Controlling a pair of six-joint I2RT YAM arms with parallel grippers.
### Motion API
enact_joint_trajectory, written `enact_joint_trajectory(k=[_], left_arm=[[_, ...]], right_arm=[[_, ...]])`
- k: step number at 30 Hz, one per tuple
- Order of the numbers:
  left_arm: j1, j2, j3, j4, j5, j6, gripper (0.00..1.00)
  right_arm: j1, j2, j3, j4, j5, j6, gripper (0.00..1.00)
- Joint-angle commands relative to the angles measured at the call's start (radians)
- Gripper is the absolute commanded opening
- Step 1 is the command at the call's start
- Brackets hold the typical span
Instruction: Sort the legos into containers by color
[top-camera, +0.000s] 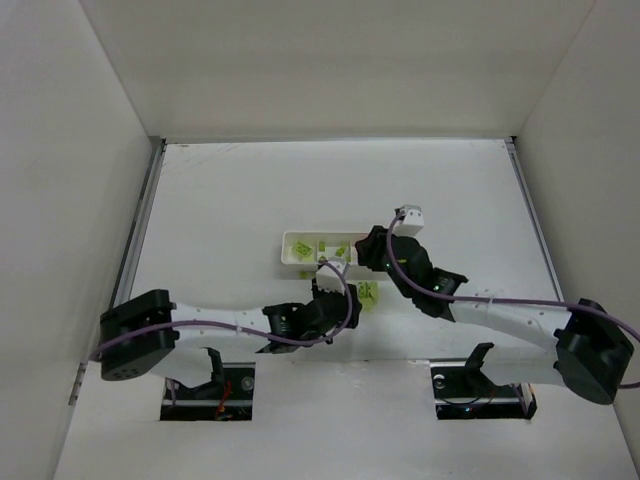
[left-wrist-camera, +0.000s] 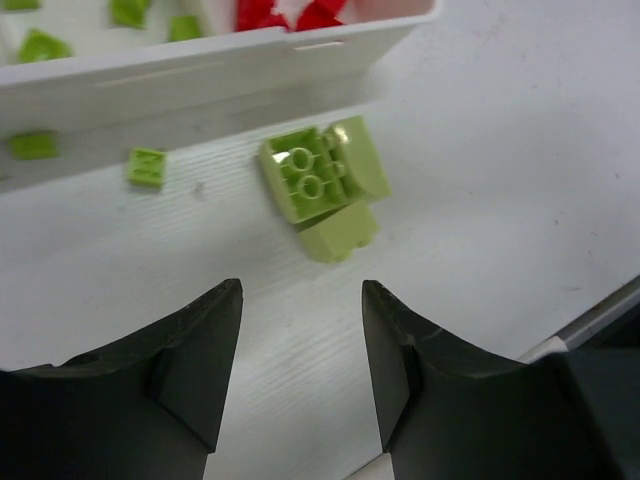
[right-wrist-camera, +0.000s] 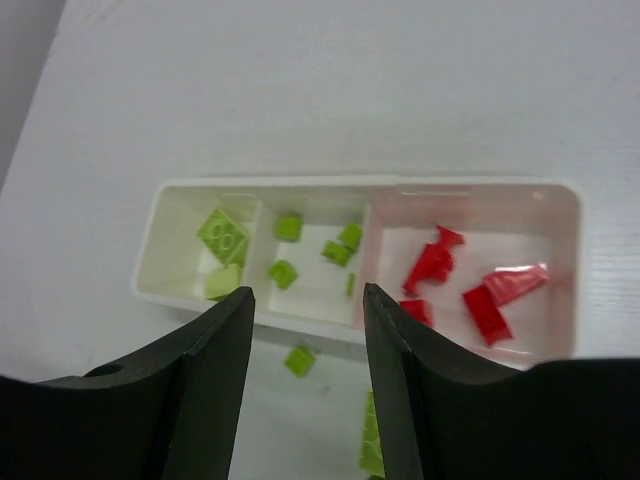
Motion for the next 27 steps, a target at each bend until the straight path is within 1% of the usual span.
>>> enact_joint_trajectory(k=[1, 5, 6, 11, 15, 18, 22, 25, 27], left_arm=[[-0.04, 0.101, 0.098, 0.047, -0.011, 0.003, 0.49], [-0.034, 0.199, 0.158, 0.047, -0.005, 0.014, 0.5], [-0.028, 0.219, 0.171, 0.046, -0.001, 0.013, 0.5], [-0.013, 0.31, 0.239, 0.037, 0.028, 0.008, 0.51], [0.003, 0.344, 0.256, 0.026, 0.009, -0.013, 0.5], [0.015, 0.37, 0.268, 0.021, 0.012, -0.01, 0.48], [0.027, 0.407, 0.286, 0.011, 0.022, -0.017, 0.41], [0.024, 0.414, 0.282, 0.009, 0.015, -0.018, 0.27], [0.024, 0.401, 0.273, -0.002, 0.018, -0.023, 0.21]], right_arm=[[-0.015, -0.065, -0.066, 0.027, 0.021, 0.012, 0.56], [-0.015, -0.125, -0.132, 0.028, 0.02, 0.035, 0.65], [-0.015, -0.134, -0.143, 0.028, 0.018, 0.033, 0.66], [-0.036, -0.199, -0.204, 0.017, 0.004, 0.044, 0.68], [-0.072, -0.24, -0.243, 0.019, -0.012, 0.05, 0.68], [-0.113, -0.245, -0.26, 0.03, -0.055, 0.056, 0.69], [-0.129, -0.26, -0.278, 0.023, -0.086, 0.069, 0.68], [-0.126, -0.289, -0.295, 0.005, -0.083, 0.064, 0.65], [-0.123, -0.321, -0.307, -0.027, -0.082, 0.076, 0.62]])
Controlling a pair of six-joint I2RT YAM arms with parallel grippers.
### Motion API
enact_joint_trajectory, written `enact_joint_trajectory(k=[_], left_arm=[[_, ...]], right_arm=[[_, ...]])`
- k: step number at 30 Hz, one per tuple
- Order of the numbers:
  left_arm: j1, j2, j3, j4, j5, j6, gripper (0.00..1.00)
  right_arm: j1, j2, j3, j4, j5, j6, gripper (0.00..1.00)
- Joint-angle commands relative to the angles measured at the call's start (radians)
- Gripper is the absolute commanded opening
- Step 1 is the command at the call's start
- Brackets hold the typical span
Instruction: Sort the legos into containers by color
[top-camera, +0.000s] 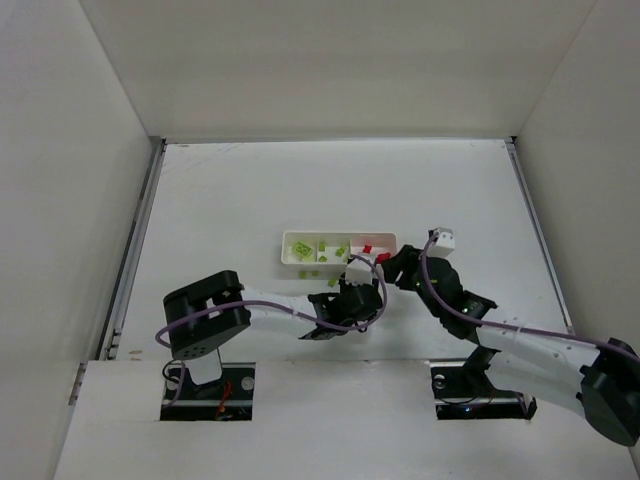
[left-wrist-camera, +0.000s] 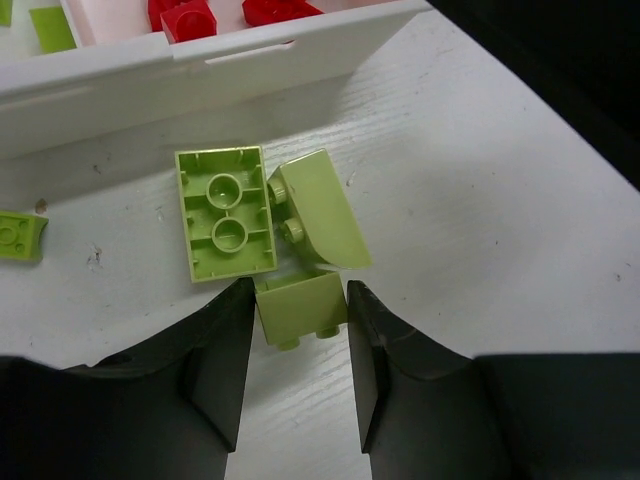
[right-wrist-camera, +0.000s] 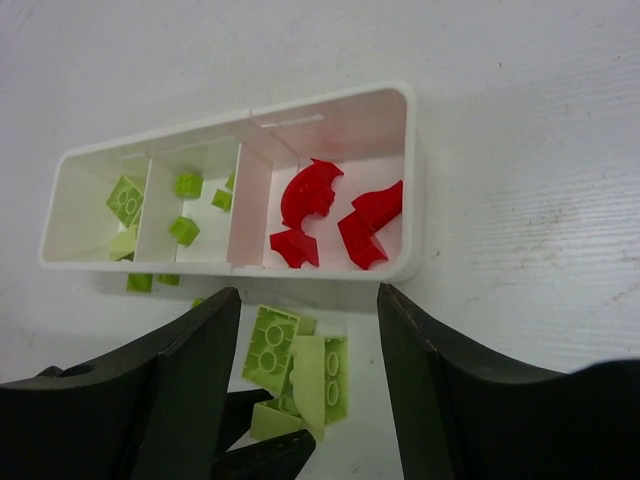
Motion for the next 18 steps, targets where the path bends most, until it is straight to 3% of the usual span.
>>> enact_joint_trajectory(k=[1, 4, 8, 13, 18], left_arm=[[-0.003, -0.024, 0.006, -0.03, -0.009, -0.012, 0.19], [-0.008, -0.078, -0.03, -0.046, -0.02, -0.007, 0.17], [-0.003, -0.202, -0.097, -0.056, -0.008, -0.007, 0.16], [0.061, -0.389, -0.184, -0.056, 0.007, -0.029, 0.16], [0.197, -0.529, -0.221, -0.061, 0.011, -0.02, 0.17]], right_arm=[[0.009, -0.061, -0.016, -0.024, -0.012, 0.028, 0.61], [0.04, -0.101, -0.025, -0.079, -0.011, 0.037, 0.55], [0.082, -0.105, -0.026, -0.117, -0.015, 0.062, 0.54], [0.115, 0.044, 0.022, -0.113, -0.023, 0.056, 0.56], [0.161, 0.182, 0.07, -0.093, -0.023, 0.045, 0.56]])
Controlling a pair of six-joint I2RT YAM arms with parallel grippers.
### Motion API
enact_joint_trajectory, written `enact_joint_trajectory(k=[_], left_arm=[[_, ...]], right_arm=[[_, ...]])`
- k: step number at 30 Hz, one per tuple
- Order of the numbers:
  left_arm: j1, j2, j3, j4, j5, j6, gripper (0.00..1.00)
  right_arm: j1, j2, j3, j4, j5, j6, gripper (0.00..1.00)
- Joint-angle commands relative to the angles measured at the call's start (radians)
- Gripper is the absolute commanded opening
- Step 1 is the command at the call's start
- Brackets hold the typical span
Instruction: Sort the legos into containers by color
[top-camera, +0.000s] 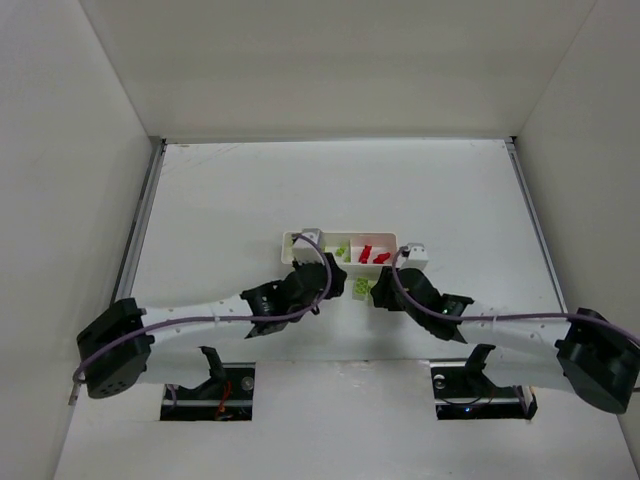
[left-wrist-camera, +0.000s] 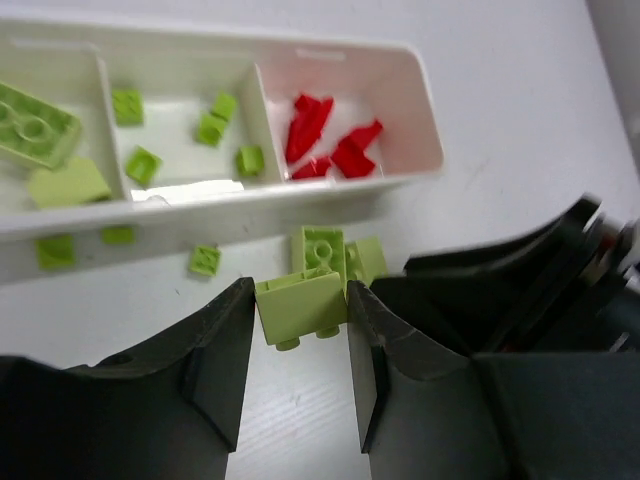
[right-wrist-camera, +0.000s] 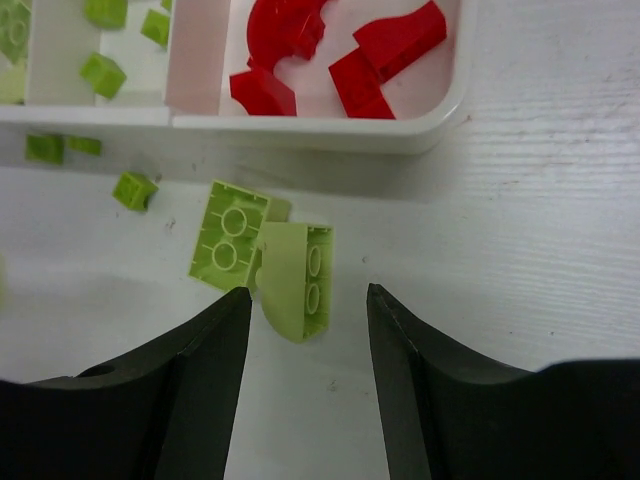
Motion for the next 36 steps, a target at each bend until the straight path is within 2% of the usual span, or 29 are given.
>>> enact_joint_trajectory(k=[1, 7, 14, 25, 36], left_arm=[[0.095, -0.078, -0.02, -0.012, -0.001, -0.012, 0.17], [0.265, -0.123, -0.006, -0.01, 0.036, 0.04, 0.19], [0.398, -0.021, 0.013, 0.014, 0.068, 0.085, 0.2], [0.424, 0.106, 0.049, 0.086, 0.074, 0.152, 0.26], [0.442, 0.167, 0.057, 0.092, 0.023, 0.172, 0.27]], right_arm=[[0.03, 0.045, 0.064, 0.03, 0.002, -0.002, 0.56], [0.048, 0.028, 0.05, 0.035, 0.028, 0.014, 0.55], [0.041, 0.132, 0.073, 0.048, 0.027, 0.013, 0.53], [0.05, 0.146, 0.096, 0.013, 0.104, 0.027, 0.3], [0.076, -0.069, 0.104, -0.125, 0.131, 0.007, 0.28]])
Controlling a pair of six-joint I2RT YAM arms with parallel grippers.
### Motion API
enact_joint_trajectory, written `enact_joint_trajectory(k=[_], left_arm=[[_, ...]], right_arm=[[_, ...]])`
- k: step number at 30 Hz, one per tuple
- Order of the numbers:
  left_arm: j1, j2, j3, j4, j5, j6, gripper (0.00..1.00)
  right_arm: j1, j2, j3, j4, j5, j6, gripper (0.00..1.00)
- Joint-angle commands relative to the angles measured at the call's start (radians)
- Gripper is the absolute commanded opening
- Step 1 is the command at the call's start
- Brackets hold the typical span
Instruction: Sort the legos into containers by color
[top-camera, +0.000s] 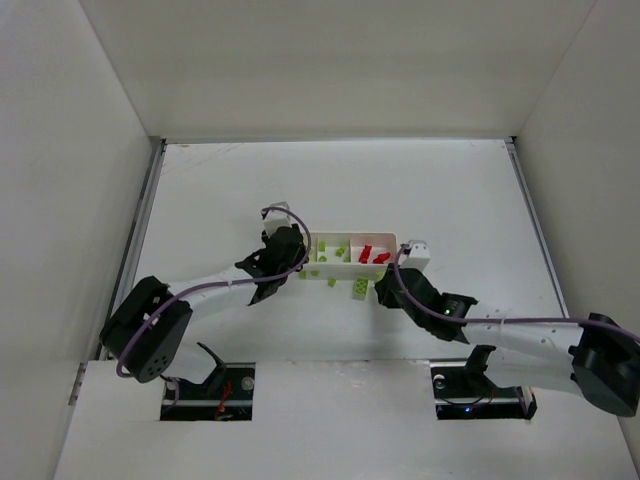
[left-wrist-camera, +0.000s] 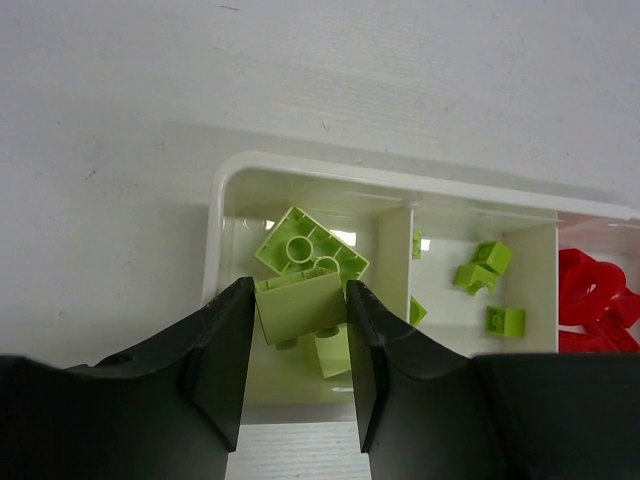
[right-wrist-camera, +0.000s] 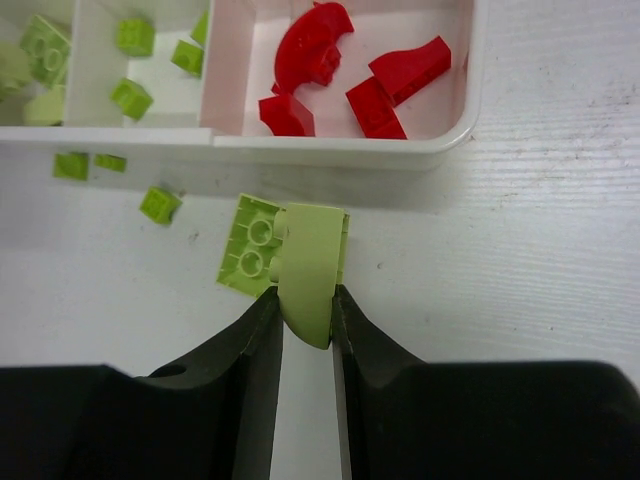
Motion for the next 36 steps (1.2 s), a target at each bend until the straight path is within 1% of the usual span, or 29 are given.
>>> enact_joint_trajectory(k=[1, 4, 6, 9, 12, 18, 22, 27, 30, 32, 36], left_arm=[[0.012, 0.005, 0.051, 0.034, -0.038, 0.026, 0.27], [0.014, 0.011, 0.056, 0.041, -0.041, 0.03, 0.3], [0.02, 0.016, 0.059, 0.033, -0.053, 0.021, 0.37], [0.021, -0.003, 0.046, 0.039, -0.058, 0.018, 0.43], [0.031, -0.038, 0.031, 0.041, -0.072, 0.013, 0.46], [0.037, -0.179, -0.015, 0.025, -0.07, 0.013, 0.46], [0.034, -0.291, -0.049, -0.019, -0.073, 0.001, 0.45], [0.023, -0.412, -0.119, -0.074, -0.067, -0.053, 0.44], [0.012, -0.478, -0.167, -0.097, -0.073, -0.074, 0.43], [0.012, -0.527, -0.193, -0.117, -0.073, -0.088, 0.42], [0.02, -0.595, -0.219, -0.142, -0.079, -0.076, 0.4]], right_arm=[[0.02, -0.074, 0.054, -0.05, 0.04, -0.013, 0.28], [0.029, -0.085, 0.097, -0.029, 0.031, -0.045, 0.28], [0.034, -0.049, 0.141, -0.009, 0.03, -0.071, 0.28], [0.043, 0.043, 0.207, 0.052, 0.011, -0.099, 0.28], [0.043, 0.16, 0.276, 0.147, -0.029, -0.145, 0.28], [0.043, 0.313, 0.399, 0.229, -0.07, -0.173, 0.28], [0.042, 0.437, 0.483, 0.268, -0.111, -0.17, 0.28], [0.043, 0.597, 0.588, 0.281, -0.113, -0.162, 0.29], [0.043, 0.657, 0.634, 0.278, -0.108, -0.16, 0.29], [0.043, 0.675, 0.654, 0.282, -0.107, -0.154, 0.32], [0.04, 0.66, 0.655, 0.295, -0.105, -0.154, 0.47]])
